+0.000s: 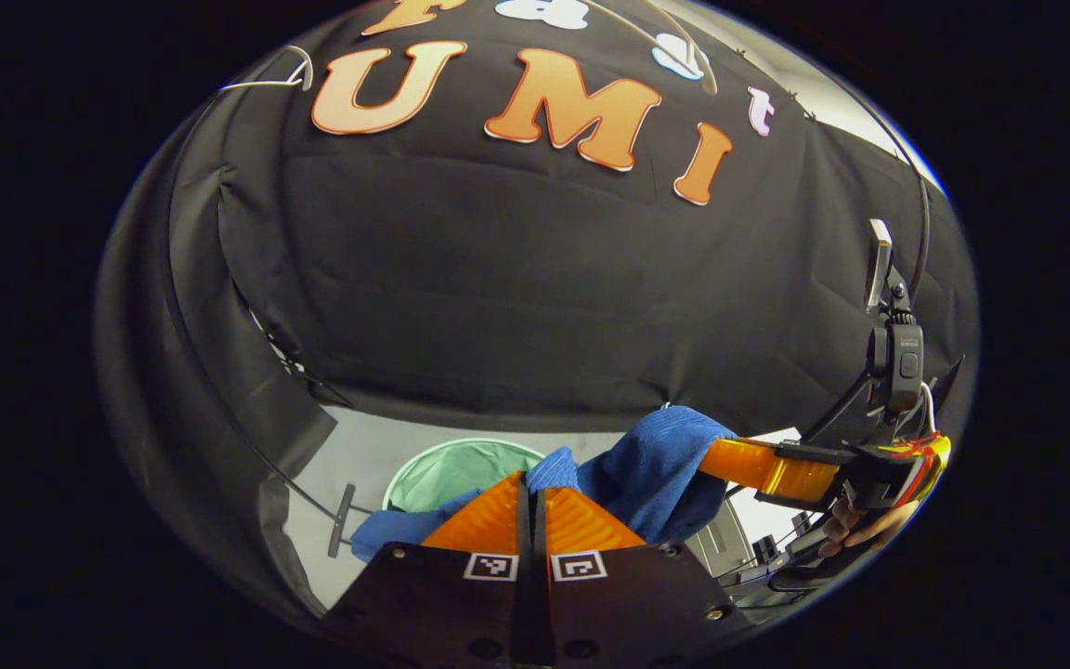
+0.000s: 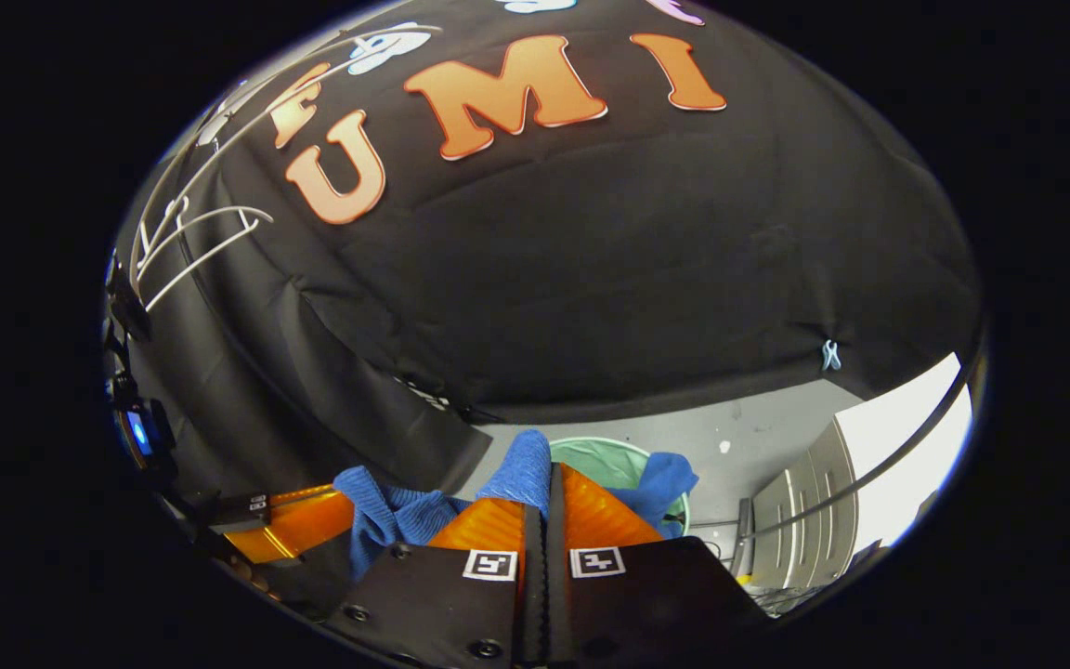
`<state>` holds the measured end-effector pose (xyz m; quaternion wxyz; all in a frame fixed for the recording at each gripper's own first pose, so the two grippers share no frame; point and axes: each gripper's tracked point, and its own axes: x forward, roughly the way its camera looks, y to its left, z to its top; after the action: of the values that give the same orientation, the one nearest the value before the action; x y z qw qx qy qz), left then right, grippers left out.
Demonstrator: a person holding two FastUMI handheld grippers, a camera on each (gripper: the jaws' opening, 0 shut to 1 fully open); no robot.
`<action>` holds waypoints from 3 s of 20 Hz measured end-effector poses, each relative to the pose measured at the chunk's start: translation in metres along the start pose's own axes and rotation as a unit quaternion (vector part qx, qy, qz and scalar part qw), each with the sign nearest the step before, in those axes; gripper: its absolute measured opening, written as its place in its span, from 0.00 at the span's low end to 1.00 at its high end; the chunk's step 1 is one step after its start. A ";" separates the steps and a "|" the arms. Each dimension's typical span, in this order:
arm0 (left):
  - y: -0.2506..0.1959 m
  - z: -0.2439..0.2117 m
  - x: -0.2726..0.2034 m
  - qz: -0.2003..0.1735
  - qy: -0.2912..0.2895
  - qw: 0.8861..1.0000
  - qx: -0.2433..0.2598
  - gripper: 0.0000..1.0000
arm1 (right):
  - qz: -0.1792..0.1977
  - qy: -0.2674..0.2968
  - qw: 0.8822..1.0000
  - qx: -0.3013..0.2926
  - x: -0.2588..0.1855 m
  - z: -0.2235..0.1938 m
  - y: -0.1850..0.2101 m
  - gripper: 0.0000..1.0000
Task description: Grasp the clothes on the hanger with both hands and then place them into the laundry hamper below.
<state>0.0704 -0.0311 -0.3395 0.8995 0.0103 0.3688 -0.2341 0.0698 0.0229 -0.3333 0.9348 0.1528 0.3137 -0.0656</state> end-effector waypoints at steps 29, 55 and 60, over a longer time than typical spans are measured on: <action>0.005 -0.056 0.039 0.036 0.138 0.989 -0.036 0.56 | -0.049 0.102 0.993 -0.016 0.031 -0.059 -0.027 0.74; -0.015 0.115 -0.076 0.079 -0.121 0.988 0.045 0.96 | -0.075 -0.145 0.982 -0.098 -0.104 0.099 0.023 0.99; -0.026 0.160 -0.124 0.083 -0.195 0.975 0.061 0.96 | -0.067 -0.221 0.967 -0.112 -0.147 0.138 0.044 0.98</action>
<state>0.0880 -0.0339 -0.1363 0.9680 0.0498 0.1693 -0.1784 0.0408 0.0230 -0.1285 0.9855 0.0074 0.1148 -0.1249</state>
